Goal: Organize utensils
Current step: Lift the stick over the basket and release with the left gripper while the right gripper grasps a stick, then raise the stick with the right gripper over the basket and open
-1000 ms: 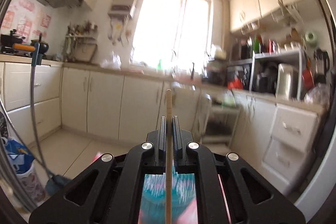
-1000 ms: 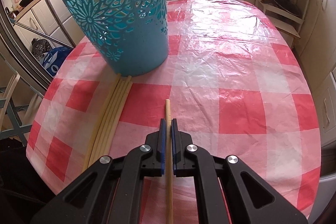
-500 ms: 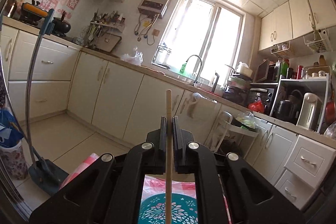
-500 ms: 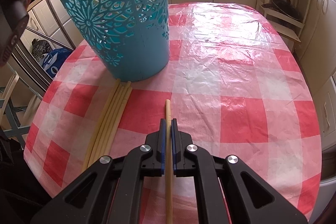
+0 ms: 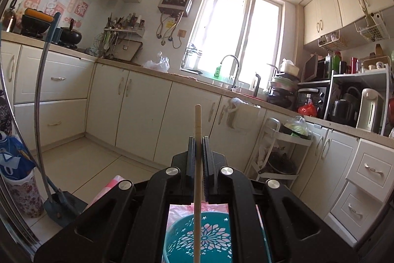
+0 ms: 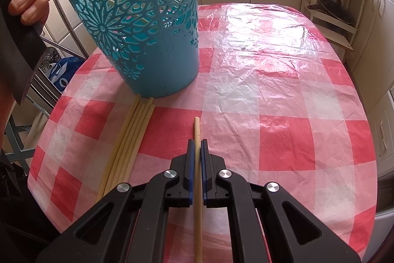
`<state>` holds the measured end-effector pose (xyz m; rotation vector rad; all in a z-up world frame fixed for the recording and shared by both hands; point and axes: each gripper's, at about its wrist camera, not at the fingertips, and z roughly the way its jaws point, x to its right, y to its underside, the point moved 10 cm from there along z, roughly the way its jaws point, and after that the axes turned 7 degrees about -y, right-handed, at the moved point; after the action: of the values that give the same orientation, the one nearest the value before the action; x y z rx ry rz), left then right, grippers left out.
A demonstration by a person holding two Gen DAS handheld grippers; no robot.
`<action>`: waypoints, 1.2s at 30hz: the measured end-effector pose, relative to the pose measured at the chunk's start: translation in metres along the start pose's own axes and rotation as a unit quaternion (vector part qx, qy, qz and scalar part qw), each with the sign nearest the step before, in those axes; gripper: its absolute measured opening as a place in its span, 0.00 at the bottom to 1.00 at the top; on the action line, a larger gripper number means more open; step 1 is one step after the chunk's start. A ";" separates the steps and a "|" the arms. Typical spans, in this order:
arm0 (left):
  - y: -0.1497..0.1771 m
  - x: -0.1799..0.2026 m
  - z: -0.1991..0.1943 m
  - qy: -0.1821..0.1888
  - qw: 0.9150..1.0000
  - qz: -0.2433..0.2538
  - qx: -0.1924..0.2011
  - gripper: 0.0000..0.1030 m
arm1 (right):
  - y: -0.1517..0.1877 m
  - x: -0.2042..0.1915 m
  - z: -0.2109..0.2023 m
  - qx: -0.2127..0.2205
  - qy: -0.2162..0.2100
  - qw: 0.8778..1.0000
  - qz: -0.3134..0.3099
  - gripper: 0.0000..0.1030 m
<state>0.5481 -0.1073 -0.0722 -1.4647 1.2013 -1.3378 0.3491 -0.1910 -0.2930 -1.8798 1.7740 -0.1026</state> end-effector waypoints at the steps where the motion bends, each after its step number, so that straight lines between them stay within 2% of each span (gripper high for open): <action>1: 0.003 0.000 0.000 0.000 1.000 0.003 -0.003 0.05 | 0.000 0.000 0.000 0.000 0.000 1.000 0.000 0.05; 14: 0.018 -0.011 -0.007 -0.003 0.999 0.016 -0.038 0.06 | 0.002 -0.001 0.000 -0.001 0.004 1.000 -0.010 0.06; 16: 0.020 -0.014 -0.011 -0.005 0.999 0.016 -0.045 0.10 | 0.003 -0.002 0.000 0.000 0.006 1.000 -0.014 0.06; 21: 0.023 -0.026 -0.027 -0.016 0.998 0.004 -0.062 0.31 | 0.005 -0.001 -0.002 -0.001 0.001 1.000 -0.015 0.05; 23: 0.025 -0.032 -0.038 -0.017 0.997 -0.004 -0.069 0.35 | 0.003 0.001 -0.009 0.007 -0.014 1.000 0.000 0.05; 27: 0.026 -0.045 -0.063 -0.027 0.997 -0.019 -0.069 0.42 | -0.018 0.002 -0.040 0.075 -0.060 0.995 0.028 0.05; 30: 0.022 -0.053 -0.073 -0.036 0.997 -0.026 -0.059 0.43 | -0.042 0.002 -0.076 0.156 -0.105 0.980 0.059 0.05; 32: 0.019 -0.055 -0.078 -0.041 0.998 -0.025 -0.050 0.44 | -0.061 -0.002 -0.108 0.223 -0.141 0.961 0.078 0.05; 36: 0.015 -0.057 -0.082 -0.044 0.998 -0.028 -0.043 0.45 | -0.095 -0.014 -0.161 0.333 -0.173 0.922 0.090 0.05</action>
<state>0.4652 -0.0526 -0.0902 -1.6108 1.1816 -1.2586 0.3667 -0.2333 -0.1114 -1.1598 1.4144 -0.2536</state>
